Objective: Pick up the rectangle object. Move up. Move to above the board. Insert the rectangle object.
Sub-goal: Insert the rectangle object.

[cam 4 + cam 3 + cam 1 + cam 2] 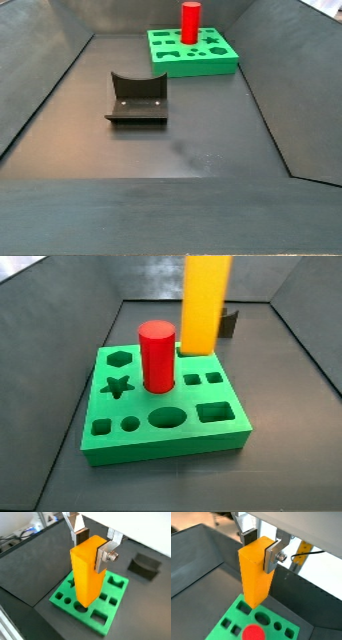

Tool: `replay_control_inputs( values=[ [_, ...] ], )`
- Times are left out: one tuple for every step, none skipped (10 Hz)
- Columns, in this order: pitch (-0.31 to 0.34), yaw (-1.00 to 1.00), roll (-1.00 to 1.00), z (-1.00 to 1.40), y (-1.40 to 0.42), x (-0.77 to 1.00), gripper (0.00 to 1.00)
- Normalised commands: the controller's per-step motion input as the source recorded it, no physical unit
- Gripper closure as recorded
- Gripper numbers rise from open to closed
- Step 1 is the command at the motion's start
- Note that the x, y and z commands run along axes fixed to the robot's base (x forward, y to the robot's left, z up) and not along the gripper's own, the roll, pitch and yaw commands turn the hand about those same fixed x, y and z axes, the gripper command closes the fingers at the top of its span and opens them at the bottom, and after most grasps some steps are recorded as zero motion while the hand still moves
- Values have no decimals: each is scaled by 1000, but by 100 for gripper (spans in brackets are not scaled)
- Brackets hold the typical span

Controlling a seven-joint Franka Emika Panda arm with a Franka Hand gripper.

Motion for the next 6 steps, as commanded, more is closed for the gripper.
replay_control_inputs(
  values=[
    [0,-803,124,-314,-320,51,100],
    [0,-897,147,-374,-183,0,100],
    [0,-1000,171,-491,0,0,100],
    [0,-1000,153,-494,0,0,100],
    [-9,-1000,106,-443,0,0,100],
    [0,-806,0,-97,-9,277,100]
  ],
)
